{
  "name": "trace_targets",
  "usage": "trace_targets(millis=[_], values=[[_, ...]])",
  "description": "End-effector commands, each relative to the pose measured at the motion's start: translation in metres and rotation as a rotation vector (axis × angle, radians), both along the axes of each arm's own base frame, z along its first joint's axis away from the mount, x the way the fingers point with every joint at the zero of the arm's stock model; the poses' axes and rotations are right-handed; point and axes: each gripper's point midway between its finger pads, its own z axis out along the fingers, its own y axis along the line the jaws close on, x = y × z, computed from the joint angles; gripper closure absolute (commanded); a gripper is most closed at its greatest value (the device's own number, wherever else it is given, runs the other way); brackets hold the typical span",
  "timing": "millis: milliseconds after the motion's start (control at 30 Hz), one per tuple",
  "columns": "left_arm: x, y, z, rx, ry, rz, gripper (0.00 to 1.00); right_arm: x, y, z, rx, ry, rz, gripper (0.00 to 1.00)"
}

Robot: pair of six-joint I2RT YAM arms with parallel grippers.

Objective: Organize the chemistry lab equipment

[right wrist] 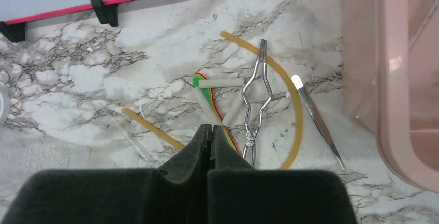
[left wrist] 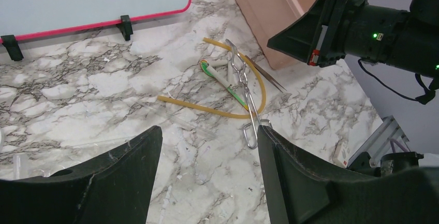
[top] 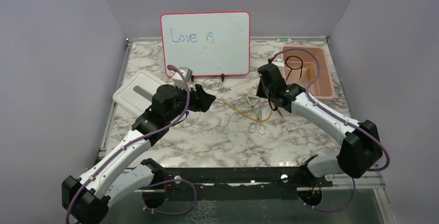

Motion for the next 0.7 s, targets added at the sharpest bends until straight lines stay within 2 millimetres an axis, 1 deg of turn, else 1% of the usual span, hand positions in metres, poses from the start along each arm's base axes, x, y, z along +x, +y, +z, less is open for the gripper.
trace_targets(millis=[0, 33, 100, 133, 167, 233, 333, 400, 667], values=[[0.004, 0.003, 0.005, -0.008, -0.026, 0.019, 0.30, 0.005, 0.004, 0.011, -0.019, -0.027, 0.050, 0.98], [0.004, 0.003, 0.005, -0.008, -0.026, 0.018, 0.30, 0.003, 0.003, 0.003, -0.019, -0.003, 0.038, 0.92], [0.003, 0.003, 0.005, -0.009, -0.025, 0.017, 0.30, 0.000, 0.001, -0.016, -0.031, 0.055, 0.008, 0.76], [0.004, 0.003, 0.005, -0.008, -0.025, 0.018, 0.30, -0.004, -0.001, -0.027, -0.043, 0.090, -0.007, 0.71], [0.004, 0.003, 0.005, -0.009, -0.027, 0.018, 0.30, -0.007, -0.003, -0.037, -0.054, 0.128, -0.022, 0.68], [0.003, 0.003, 0.005, -0.009, -0.026, 0.018, 0.30, -0.013, -0.008, -0.055, -0.075, 0.187, -0.062, 0.66], [0.004, 0.003, 0.004, -0.008, -0.023, 0.016, 0.30, -0.018, -0.016, -0.079, -0.113, 0.244, -0.124, 0.65], [0.003, 0.003, 0.003, -0.007, -0.020, 0.015, 0.30, -0.020, -0.021, -0.090, -0.133, 0.268, -0.159, 0.65], [0.004, 0.003, 0.003, -0.005, -0.021, 0.018, 0.30, -0.021, -0.022, -0.125, -0.161, 0.328, -0.199, 0.62]])
